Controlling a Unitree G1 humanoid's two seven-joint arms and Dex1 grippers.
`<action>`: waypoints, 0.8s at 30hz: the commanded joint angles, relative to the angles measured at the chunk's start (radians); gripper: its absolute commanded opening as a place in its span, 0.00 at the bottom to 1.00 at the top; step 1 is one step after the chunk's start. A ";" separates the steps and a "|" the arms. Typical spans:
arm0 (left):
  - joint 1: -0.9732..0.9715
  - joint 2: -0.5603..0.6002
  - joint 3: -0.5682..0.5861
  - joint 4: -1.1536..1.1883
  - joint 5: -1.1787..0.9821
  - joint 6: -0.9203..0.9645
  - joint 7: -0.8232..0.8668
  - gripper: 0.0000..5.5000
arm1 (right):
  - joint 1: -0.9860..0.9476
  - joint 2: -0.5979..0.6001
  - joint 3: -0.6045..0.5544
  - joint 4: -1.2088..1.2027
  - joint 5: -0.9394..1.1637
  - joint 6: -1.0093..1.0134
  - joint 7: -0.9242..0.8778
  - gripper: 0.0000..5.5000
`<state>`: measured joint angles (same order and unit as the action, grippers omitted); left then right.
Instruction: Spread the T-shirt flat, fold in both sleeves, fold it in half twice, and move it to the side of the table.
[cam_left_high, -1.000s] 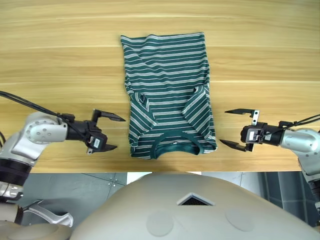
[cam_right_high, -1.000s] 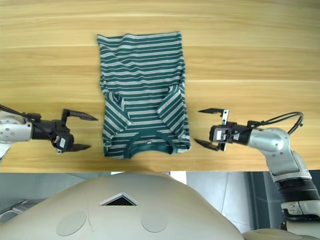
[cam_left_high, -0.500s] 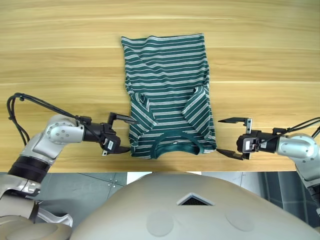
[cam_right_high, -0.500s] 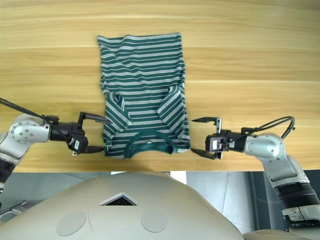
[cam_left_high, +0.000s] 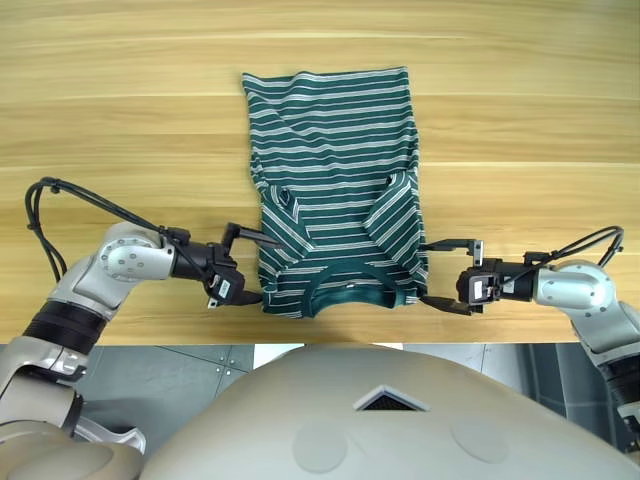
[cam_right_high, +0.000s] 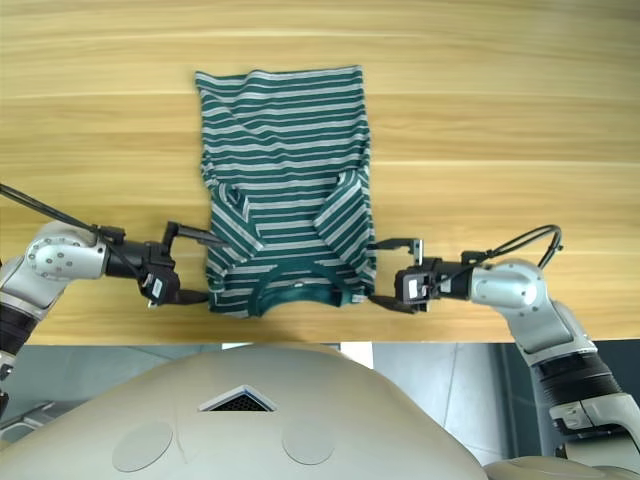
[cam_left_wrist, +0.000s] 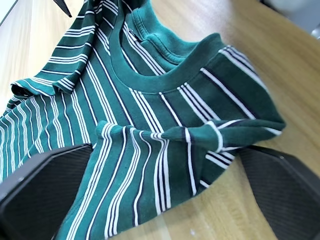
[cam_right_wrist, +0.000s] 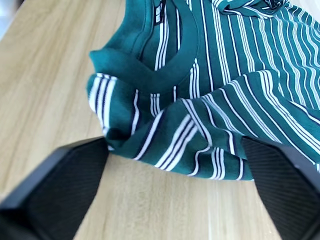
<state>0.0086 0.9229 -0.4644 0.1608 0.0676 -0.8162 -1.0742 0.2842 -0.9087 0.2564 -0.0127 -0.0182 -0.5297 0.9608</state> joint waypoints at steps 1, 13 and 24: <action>0.025 0.038 -0.036 0.041 0.050 0.020 -0.051 0.98 | -0.002 0.007 0.019 0.007 -0.024 0.025 0.008 0.70; 0.045 0.101 -0.005 0.043 0.016 0.016 -0.037 0.98 | 0.000 0.002 0.018 0.008 -0.019 0.028 0.002 0.37; 0.024 0.008 -0.085 0.054 0.005 0.029 -0.078 0.98 | -0.001 0.005 0.016 -0.002 -0.011 0.031 0.002 0.02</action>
<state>0.0030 0.9510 -0.4985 0.1868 0.0082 -0.8170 -1.1174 0.2839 -0.9023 0.2772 -0.0064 -0.0243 -0.5049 0.9595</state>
